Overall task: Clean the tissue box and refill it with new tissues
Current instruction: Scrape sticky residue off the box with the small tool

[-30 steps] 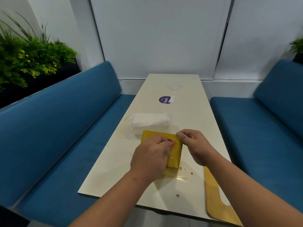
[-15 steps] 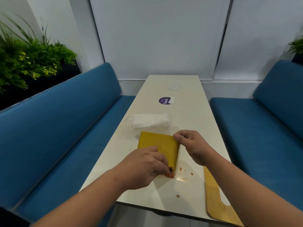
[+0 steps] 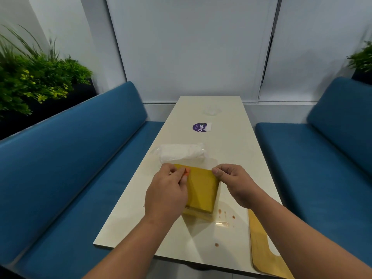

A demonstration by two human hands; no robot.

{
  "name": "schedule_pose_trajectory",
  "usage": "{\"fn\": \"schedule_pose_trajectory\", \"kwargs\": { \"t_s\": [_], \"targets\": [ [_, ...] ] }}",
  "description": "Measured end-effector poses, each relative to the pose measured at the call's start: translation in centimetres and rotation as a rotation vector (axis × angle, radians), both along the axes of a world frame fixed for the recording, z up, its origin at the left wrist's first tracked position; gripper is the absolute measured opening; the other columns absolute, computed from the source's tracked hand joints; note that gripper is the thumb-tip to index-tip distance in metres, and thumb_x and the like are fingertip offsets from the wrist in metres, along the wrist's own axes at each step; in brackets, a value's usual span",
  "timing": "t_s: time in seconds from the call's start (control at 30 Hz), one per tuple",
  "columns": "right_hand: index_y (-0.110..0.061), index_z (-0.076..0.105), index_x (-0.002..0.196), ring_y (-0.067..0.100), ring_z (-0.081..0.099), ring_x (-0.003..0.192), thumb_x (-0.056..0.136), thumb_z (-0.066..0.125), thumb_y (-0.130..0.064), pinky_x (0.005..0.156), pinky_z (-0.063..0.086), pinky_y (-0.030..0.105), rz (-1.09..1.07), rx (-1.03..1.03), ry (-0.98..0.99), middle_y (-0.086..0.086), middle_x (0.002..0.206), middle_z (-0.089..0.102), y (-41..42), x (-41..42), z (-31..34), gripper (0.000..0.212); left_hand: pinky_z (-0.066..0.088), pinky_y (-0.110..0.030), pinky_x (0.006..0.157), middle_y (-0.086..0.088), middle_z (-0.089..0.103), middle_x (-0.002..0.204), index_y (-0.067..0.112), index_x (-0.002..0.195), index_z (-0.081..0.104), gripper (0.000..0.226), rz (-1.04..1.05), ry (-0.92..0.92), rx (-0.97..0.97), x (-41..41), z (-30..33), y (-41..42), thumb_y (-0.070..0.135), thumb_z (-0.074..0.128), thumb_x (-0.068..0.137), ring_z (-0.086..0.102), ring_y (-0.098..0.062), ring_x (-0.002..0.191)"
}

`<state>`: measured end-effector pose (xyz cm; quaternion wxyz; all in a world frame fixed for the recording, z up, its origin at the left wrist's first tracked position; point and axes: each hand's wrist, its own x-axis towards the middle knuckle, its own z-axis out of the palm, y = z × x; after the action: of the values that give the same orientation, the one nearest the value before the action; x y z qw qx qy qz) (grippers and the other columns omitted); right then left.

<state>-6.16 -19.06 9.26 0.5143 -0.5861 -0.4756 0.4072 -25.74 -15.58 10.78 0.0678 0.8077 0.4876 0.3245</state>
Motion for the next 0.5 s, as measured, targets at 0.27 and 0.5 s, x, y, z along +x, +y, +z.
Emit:
{"fn": "schedule_pose_trajectory", "kwargs": {
  "t_s": [0.27, 0.5],
  "targets": [
    [0.003, 0.067, 0.095, 0.019, 0.054, 0.081, 0.097, 0.054, -0.024, 0.077, 0.047, 0.028, 0.01, 0.014, 0.048, 0.011, 0.082, 0.059, 0.0, 0.4, -0.1, 0.03, 0.053, -0.032, 0.056, 0.009, 0.064, 0.093, 0.024, 0.1, 0.075, 0.024, -0.16, 0.037, 0.153, 2.4, 0.2, -0.6, 0.028, 0.055, 0.09, 0.059, -0.018, 0.081],
    [0.004, 0.065, 0.086, 0.02, 0.054, 0.075, 0.097, 0.055, -0.019, 0.078, 0.049, 0.029, 0.018, 0.026, 0.101, 0.011, 0.074, 0.057, 0.3, 0.5, 0.1, 0.027, 0.052, -0.027, 0.054, 0.014, 0.063, 0.097, 0.032, 0.102, 0.074, 0.027, -0.534, 0.245, 0.287, 2.2, -0.5, -1.8, 0.021, 0.069, 0.078, 0.055, -0.014, 0.082]
  ]
}}
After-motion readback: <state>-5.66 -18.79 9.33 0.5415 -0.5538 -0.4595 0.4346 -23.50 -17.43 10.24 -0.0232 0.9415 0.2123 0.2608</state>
